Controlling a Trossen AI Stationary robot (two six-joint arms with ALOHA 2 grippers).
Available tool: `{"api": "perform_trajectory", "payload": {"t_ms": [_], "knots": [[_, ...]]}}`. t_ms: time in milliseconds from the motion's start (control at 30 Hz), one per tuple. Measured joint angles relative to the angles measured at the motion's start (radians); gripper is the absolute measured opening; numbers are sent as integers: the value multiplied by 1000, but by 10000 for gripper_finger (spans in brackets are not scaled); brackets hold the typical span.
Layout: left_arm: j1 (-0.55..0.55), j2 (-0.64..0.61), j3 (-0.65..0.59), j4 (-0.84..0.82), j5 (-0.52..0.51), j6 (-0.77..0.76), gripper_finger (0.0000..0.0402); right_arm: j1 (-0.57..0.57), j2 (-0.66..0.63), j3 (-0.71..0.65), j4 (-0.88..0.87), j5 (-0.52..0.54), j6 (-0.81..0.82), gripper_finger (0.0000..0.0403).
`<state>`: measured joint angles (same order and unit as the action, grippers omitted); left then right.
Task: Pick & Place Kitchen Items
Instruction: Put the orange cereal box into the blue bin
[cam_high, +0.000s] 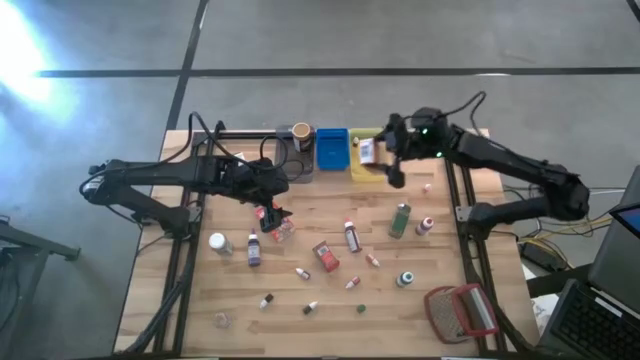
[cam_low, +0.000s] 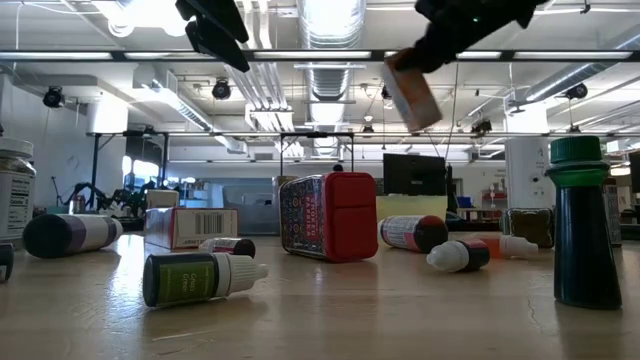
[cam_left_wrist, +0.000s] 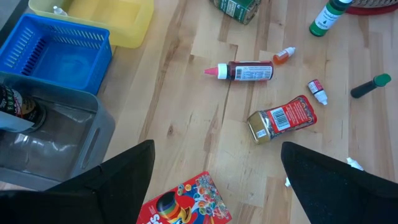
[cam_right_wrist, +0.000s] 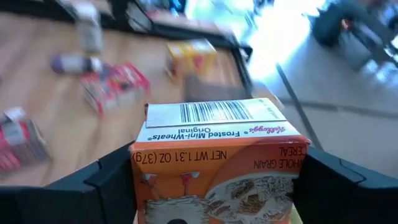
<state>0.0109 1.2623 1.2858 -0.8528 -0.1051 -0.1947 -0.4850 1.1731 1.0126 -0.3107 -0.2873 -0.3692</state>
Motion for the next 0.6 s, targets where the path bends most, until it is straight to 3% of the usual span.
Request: {"api": "perform_trajectory", "payload": {"t_ms": [167, 400, 600], "knots": [[0, 0, 0, 0, 0, 0, 355, 73, 73, -99, 321, -76, 85, 324], [0, 0, 0, 0, 0, 0, 355, 154, 221, -250, 803, -96, 160, 302], [0, 0, 0, 0, 0, 0, 355, 193, 387, -279, 1094, -118, 238, 309]]}}
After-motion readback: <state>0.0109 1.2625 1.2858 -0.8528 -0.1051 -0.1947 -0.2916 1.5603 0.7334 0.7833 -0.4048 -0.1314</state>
